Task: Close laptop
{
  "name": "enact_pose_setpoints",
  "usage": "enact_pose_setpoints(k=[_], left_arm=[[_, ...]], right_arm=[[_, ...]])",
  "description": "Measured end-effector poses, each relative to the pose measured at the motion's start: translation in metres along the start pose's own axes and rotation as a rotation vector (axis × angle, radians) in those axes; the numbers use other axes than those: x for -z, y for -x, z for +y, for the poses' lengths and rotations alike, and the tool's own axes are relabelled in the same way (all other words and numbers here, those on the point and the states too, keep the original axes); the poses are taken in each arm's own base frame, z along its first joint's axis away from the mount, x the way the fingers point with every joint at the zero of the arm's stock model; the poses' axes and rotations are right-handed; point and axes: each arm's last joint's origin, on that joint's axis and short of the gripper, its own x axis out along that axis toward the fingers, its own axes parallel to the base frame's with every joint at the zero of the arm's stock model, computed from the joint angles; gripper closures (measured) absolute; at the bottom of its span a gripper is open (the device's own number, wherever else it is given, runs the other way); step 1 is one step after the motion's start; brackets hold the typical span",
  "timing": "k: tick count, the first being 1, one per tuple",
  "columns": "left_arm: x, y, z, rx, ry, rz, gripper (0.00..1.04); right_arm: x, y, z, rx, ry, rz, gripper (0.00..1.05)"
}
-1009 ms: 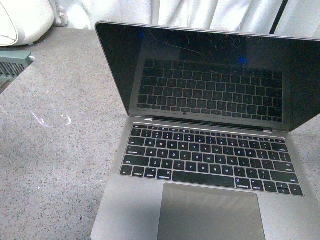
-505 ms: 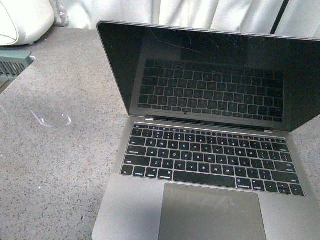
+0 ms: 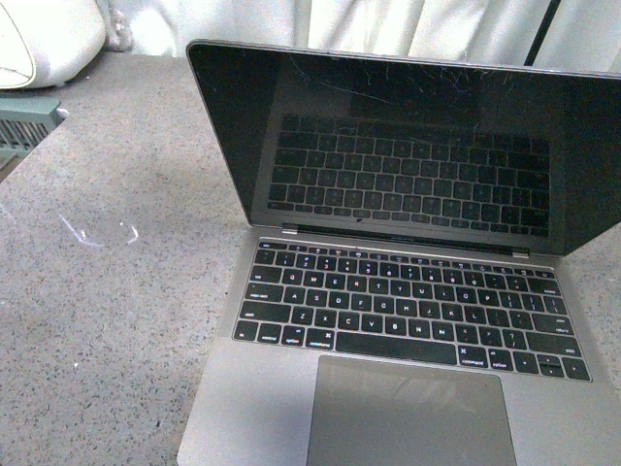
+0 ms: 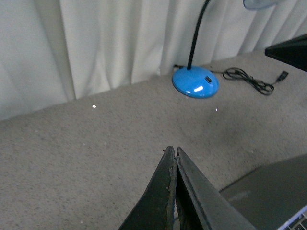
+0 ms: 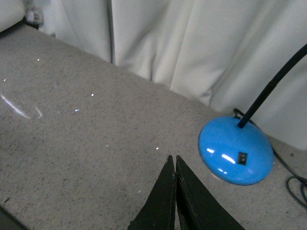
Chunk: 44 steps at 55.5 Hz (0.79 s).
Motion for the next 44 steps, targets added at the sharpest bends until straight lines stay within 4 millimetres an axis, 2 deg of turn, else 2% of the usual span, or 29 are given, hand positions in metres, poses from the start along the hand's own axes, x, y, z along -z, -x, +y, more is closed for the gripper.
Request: enact_pose_setpoints(k=[9,17,25,37,44], left_arm=[[0.018,-0.021,-0.011,0.059,-0.038,0.083,1.01],[0.029,-0.029,-0.011,0.073,-0.059,0.122,1.01],[0.031,-0.034,-0.011,0.085,-0.080,0.125,1.01],[0.038,-0.031,-0.012,0.109,-0.097,0.136,1.01],[0.050,-0.020,-0.019,0.145,-0.093,0.165,1.01]], right_arm=[[0.018,-0.017,0.006,-0.074,-0.005,0.057,1.04],[0.028,-0.027,0.009,-0.126,-0.021,0.099,1.04],[0.035,-0.037,0.012,-0.188,-0.044,0.146,1.04],[0.046,-0.051,0.032,-0.290,-0.135,0.223,1.04],[0.055,-0.052,0.047,-0.307,-0.215,0.275,1.04]])
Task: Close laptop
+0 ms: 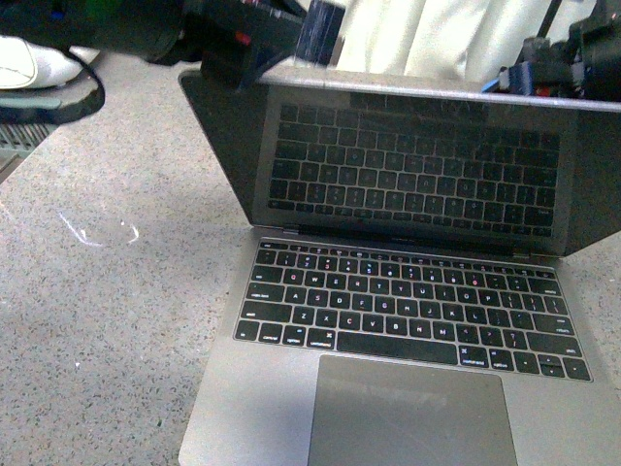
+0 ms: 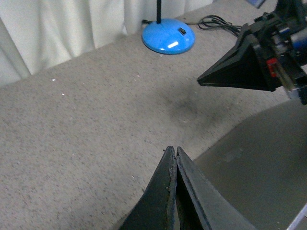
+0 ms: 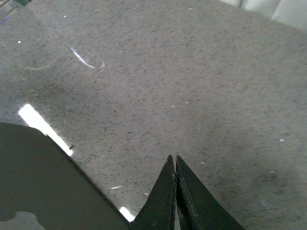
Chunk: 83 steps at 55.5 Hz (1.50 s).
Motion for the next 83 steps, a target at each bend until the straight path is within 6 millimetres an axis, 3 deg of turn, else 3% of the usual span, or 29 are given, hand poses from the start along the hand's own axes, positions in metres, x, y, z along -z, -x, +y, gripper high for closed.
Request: enact_pose_setpoints(k=[13,25,35,50,59,72,83], left_arm=[[0.046,0.022,-0.032,0.122,0.027,0.136,1.01],[0.099,0.042,-0.063,0.219,0.041,0.327,1.01],[0.112,0.059,-0.087,0.303,0.049,0.364,1.01],[0.119,0.061,-0.093,0.288,0.115,0.359,1.01],[0.115,0.055,-0.083,0.172,0.115,0.289,1.01],[0.074,0.041,-0.025,-0.242,0.154,0.123,1.01],[0.046,0.057,0.020,-0.498,0.188,-0.045,1.01]], right_arm=[[0.058,-0.004,0.022,0.101,-0.235,0.201,1.04],[0.092,0.009,0.043,0.210,-0.353,0.276,1.04],[0.122,0.018,0.061,0.279,-0.463,0.328,1.04],[0.137,0.020,0.082,0.284,-0.542,0.313,1.04],[0.130,0.024,0.071,0.437,-0.459,0.185,1.04],[0.093,0.045,0.040,0.749,-0.229,-0.092,1.04],[0.066,0.071,0.045,0.888,-0.072,-0.293,1.04]])
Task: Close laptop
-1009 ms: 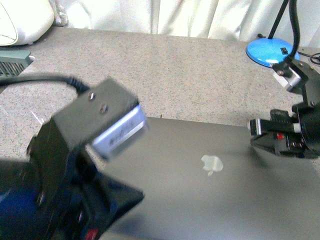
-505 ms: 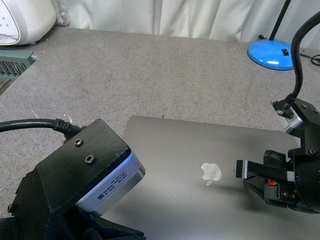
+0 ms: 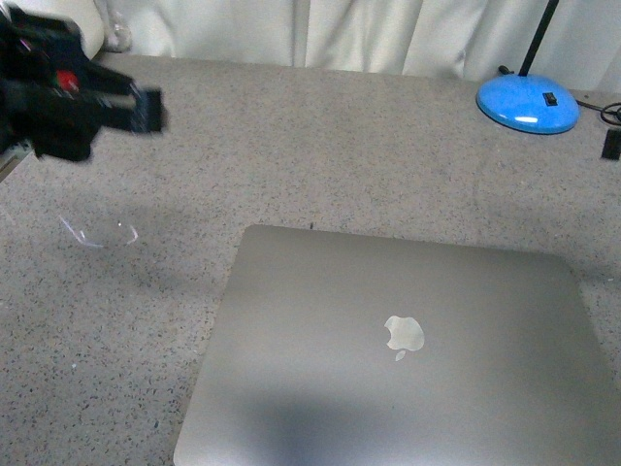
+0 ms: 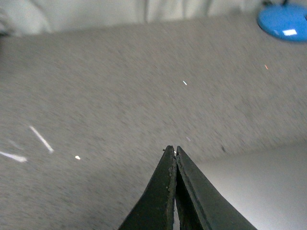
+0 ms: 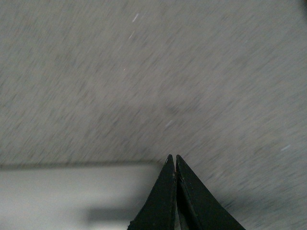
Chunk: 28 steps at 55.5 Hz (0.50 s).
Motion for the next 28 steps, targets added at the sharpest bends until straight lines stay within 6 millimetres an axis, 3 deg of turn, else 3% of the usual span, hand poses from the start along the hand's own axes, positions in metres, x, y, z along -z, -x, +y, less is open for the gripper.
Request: enact_pose_setpoints(k=[13,24,28], left_arm=[[-0.009,0.019,0.036,-0.212,0.089,-0.156,1.01],[0.017,0.051,0.035,-0.333,0.176,-0.229,1.01],[0.028,0.061,0.034,-0.267,0.149,-0.281,1.01]], right_arm=[[-0.002,0.028,-0.004,0.135,0.058,-0.187,1.04],[0.005,0.052,0.005,0.319,0.024,-0.371,1.04],[0.013,0.055,0.006,0.230,0.025,-0.363,1.04]])
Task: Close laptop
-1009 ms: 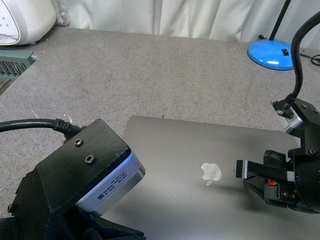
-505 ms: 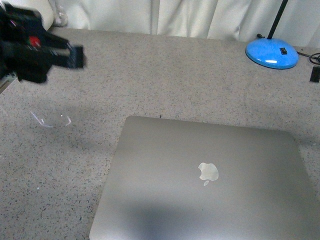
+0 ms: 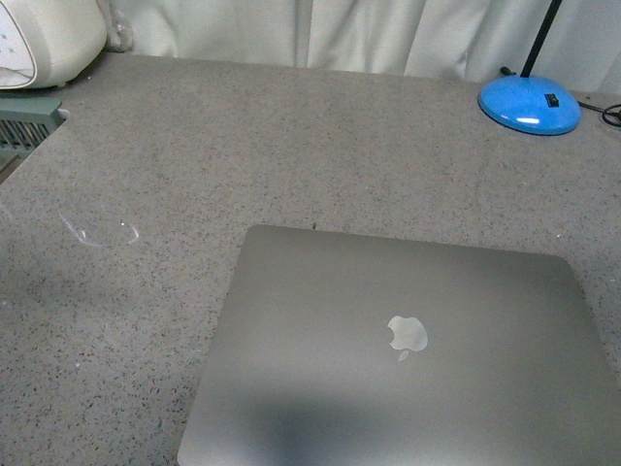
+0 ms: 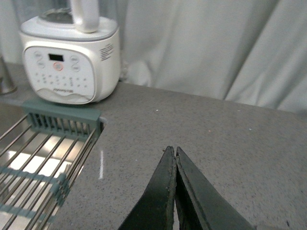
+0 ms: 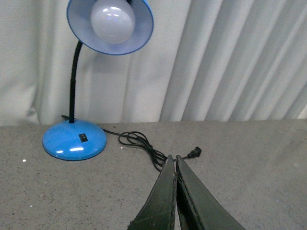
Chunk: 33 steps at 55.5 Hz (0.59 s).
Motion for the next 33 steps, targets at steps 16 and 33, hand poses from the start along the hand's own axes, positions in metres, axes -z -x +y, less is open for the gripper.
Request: enact_pose_setpoints(k=[16,33], left_arm=[[0.002,0.071,0.016,0.052,-0.049,-0.013,1.01],[-0.004,0.089,0.028,0.049,-0.048,-0.060,1.01]], right_arm=[[0.003,0.057,-0.041,-0.387,-0.151,0.031,1.04],[-0.001,0.065,-0.065,-0.386,-0.179,-0.004,1.04]])
